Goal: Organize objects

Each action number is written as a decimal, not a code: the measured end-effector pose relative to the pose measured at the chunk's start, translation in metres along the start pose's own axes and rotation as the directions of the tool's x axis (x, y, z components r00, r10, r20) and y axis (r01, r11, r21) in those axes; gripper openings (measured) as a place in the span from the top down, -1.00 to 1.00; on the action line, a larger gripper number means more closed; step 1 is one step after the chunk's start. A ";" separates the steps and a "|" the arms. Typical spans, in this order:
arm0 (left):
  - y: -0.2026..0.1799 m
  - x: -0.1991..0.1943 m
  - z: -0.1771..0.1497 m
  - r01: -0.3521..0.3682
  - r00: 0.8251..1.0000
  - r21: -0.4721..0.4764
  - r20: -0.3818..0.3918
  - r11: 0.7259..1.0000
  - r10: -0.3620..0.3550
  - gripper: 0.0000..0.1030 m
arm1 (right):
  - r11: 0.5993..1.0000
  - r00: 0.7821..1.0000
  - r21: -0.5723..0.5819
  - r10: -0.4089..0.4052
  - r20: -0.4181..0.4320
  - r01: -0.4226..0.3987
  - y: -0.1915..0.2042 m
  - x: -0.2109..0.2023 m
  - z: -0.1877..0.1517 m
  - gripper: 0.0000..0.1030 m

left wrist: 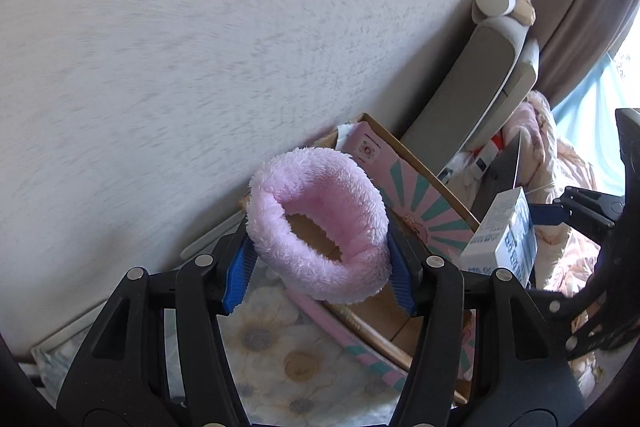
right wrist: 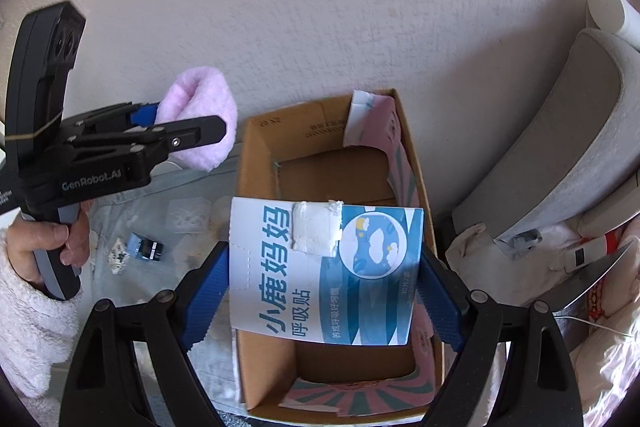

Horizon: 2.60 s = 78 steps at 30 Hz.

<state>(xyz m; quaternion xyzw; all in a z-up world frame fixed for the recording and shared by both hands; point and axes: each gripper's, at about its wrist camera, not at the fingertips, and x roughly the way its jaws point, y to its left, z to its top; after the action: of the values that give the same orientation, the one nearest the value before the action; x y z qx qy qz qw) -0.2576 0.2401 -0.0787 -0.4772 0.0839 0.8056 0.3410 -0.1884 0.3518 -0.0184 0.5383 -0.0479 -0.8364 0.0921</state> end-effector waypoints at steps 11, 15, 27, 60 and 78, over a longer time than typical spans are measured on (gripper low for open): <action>-0.018 0.065 0.011 0.010 0.997 0.015 -0.074 1.000 -0.009 -0.05 | 1.000 0.998 -0.012 -0.027 -0.061 0.026 -0.018 0.044 -0.010 -0.65; -0.019 0.083 0.003 0.014 0.994 0.008 -0.106 1.000 -0.013 -0.05 | 0.998 0.995 -0.044 -0.056 -0.080 0.052 -0.021 0.059 -0.013 -0.65; -0.025 0.109 -0.011 0.018 0.988 0.020 -0.155 1.000 -0.015 -0.05 | 0.996 0.993 -0.077 -0.061 -0.096 0.054 -0.026 0.074 -0.021 -0.65; -0.031 0.018 -0.003 -0.045 0.999 0.041 -0.021 0.998 0.046 -1.00 | 0.991 0.996 -0.101 -0.079 0.038 0.083 0.004 0.014 -0.027 -0.99; 0.004 -0.170 -0.056 -0.210 0.955 -0.086 0.195 0.974 0.224 -1.00 | 0.981 0.968 -0.182 -0.018 0.251 0.066 0.084 -0.086 -0.027 -0.99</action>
<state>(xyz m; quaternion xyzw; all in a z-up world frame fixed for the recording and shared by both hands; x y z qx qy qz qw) -0.1668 0.1317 0.0316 -0.3910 0.0745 0.8850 0.2416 -0.1204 0.2873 0.0618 0.4190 0.0318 -0.8997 0.1181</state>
